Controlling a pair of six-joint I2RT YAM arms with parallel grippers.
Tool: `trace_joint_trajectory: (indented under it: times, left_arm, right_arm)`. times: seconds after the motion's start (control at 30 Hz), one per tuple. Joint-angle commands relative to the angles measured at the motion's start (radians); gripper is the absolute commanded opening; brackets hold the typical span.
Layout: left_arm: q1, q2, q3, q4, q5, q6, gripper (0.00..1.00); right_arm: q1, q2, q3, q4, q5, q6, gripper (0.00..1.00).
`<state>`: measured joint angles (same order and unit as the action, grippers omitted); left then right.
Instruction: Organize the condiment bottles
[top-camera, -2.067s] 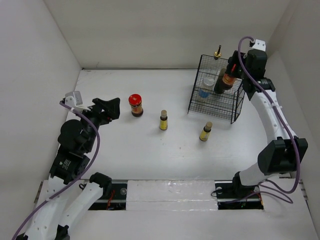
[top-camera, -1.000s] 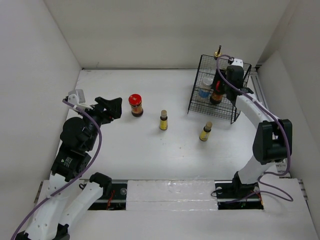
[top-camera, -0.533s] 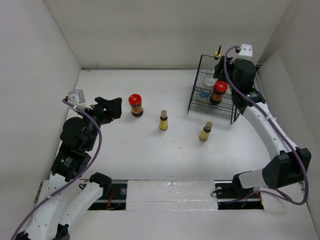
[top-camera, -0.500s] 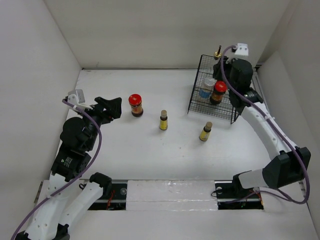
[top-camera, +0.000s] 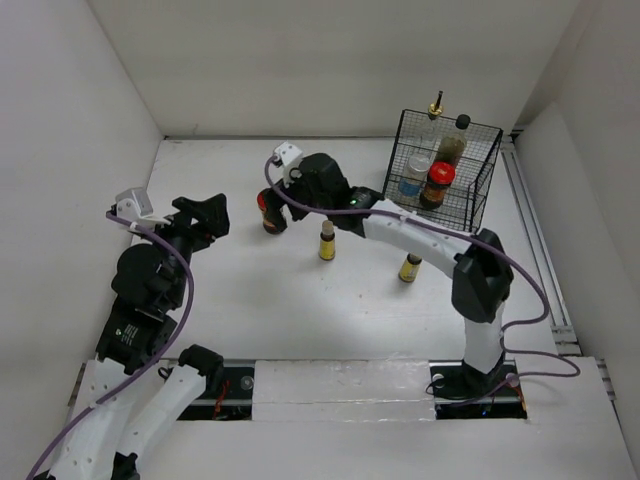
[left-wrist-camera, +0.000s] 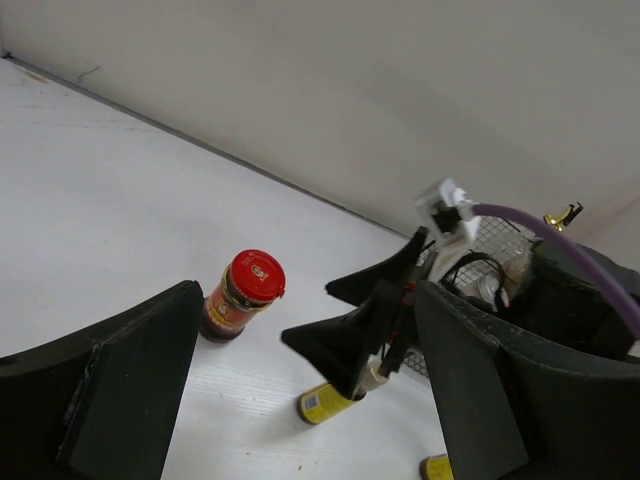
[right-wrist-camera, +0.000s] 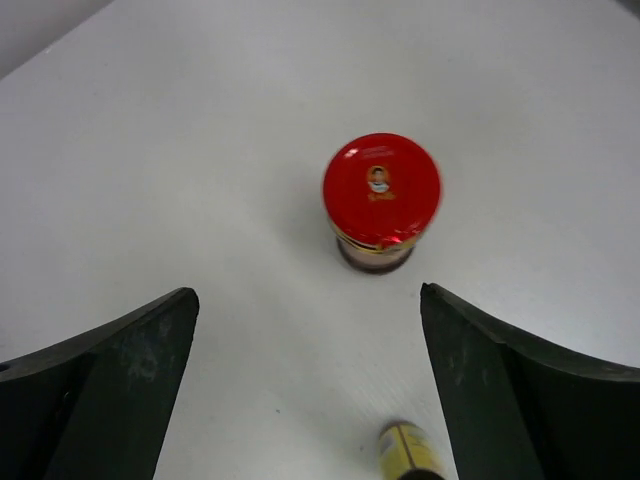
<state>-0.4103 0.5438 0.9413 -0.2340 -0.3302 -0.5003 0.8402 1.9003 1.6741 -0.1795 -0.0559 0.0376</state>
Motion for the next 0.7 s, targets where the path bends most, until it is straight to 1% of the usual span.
trace_joint_trajectory:
  times: [0.0, 0.13, 0.17, 0.23, 0.27, 0.33, 0.5, 0.57, 0.67]
  left_arm:
    - [0.004, 0.004, 0.011, 0.019, -0.009, -0.007, 0.82]
    - [0.004, 0.004, 0.011, 0.019, -0.009, -0.007, 0.82]
    - [0.004, 0.014, 0.011, 0.019, 0.0, -0.007, 0.82]
    - [0.004, 0.015, 0.011, 0.019, 0.0, -0.007, 0.82]
    - [0.004, 0.015, 0.011, 0.019, 0.0, -0.007, 0.82]
    - [0.004, 0.005, 0.011, 0.032, 0.0, -0.007, 0.82]
    - [0.004, 0.005, 0.011, 0.032, 0.022, -0.007, 0.82]
    - [0.004, 0.016, 0.011, 0.032, 0.022, -0.007, 0.82]
    - [0.004, 0.016, 0.011, 0.032, 0.034, -0.007, 0.82]
  right_arm:
    - [0.007, 0.072, 0.136, -0.093, -0.018, -0.047, 1.0]
    - [0.017, 0.196, 0.263, -0.175, 0.01, -0.058, 1.0]
    - [0.017, 0.218, 0.286, -0.175, 0.033, -0.058, 1.0]
    - [0.017, 0.279, 0.364, -0.227, 0.083, -0.058, 1.0]
    - [0.026, 0.295, 0.386, -0.239, 0.138, -0.058, 1.0]
    - [0.026, 0.316, 0.41, -0.239, 0.183, -0.058, 1.0]
    - [0.026, 0.348, 0.421, -0.164, 0.174, -0.058, 1.0]
    - [0.026, 0.358, 0.411, -0.094, 0.174, -0.058, 1.0]
    - [0.026, 0.384, 0.411, -0.042, 0.134, -0.025, 0.93]
